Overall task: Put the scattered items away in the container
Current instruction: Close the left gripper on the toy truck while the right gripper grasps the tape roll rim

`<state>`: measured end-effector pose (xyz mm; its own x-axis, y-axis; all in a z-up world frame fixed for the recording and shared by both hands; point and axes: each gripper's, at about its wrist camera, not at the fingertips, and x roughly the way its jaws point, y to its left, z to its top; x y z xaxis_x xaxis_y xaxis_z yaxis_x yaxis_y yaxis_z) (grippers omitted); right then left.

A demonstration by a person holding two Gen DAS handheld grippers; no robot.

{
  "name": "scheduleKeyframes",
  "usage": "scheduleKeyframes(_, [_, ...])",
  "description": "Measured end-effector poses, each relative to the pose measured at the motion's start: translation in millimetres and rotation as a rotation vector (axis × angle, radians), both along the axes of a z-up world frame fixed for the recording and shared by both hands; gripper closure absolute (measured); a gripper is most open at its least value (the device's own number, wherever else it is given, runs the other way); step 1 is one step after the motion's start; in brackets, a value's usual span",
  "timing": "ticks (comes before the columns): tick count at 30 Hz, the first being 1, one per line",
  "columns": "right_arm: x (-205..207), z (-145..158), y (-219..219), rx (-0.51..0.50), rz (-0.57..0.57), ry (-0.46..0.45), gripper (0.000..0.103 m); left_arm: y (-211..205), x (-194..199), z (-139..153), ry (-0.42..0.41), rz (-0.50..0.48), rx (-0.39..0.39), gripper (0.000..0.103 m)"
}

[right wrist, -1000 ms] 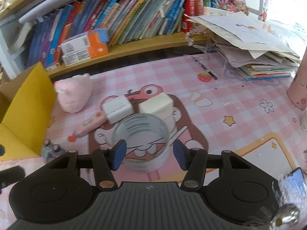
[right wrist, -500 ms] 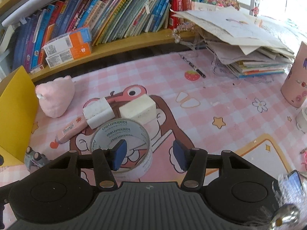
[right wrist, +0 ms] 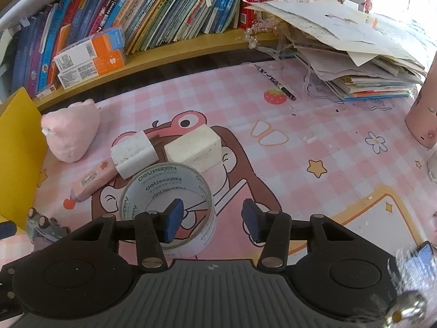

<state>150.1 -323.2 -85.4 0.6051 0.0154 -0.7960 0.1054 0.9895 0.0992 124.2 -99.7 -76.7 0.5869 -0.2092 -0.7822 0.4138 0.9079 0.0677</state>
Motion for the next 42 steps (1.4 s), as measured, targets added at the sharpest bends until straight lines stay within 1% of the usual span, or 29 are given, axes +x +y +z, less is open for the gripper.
scheduleKeyframes(4, [5,-4,-1,0.003,-0.001,0.016,0.057,1,6,-6,-0.002,0.010,0.022,0.038])
scheduleKeyframes(8, [10,-7,-1,0.000,0.000,0.025,0.058,4,12,-10,0.010,0.016,0.010,0.038])
scheduleKeyframes(13, [14,-9,-1,0.010,0.001,0.040,0.060,0,14,-16,0.013,-0.004,0.029,0.037])
scheduleKeyframes(21, [14,-15,-2,0.007,-0.003,0.066,0.064,0,19,-24,0.023,-0.004,0.026,0.037])
scheduleKeyframes(32, [19,-21,1,-0.004,-0.001,0.084,0.065,0,23,-34,0.040,-0.021,0.026,0.038])
scheduleKeyframes(37, [20,-21,2,-0.022,0.001,0.083,0.075,2,23,-35,0.037,-0.026,0.011,0.039])
scheduleKeyframes(38, [20,-21,2,-0.022,0.002,0.082,0.080,2,23,-35,0.035,-0.027,0.008,0.043])
scheduleKeyframes(39, [19,-21,2,-0.021,0.003,0.082,0.086,3,23,-34,0.034,-0.028,0.004,0.044])
scheduleKeyframes(42, [18,-20,2,-0.022,0.004,0.083,0.091,4,23,-34,0.042,-0.034,-0.013,0.044])
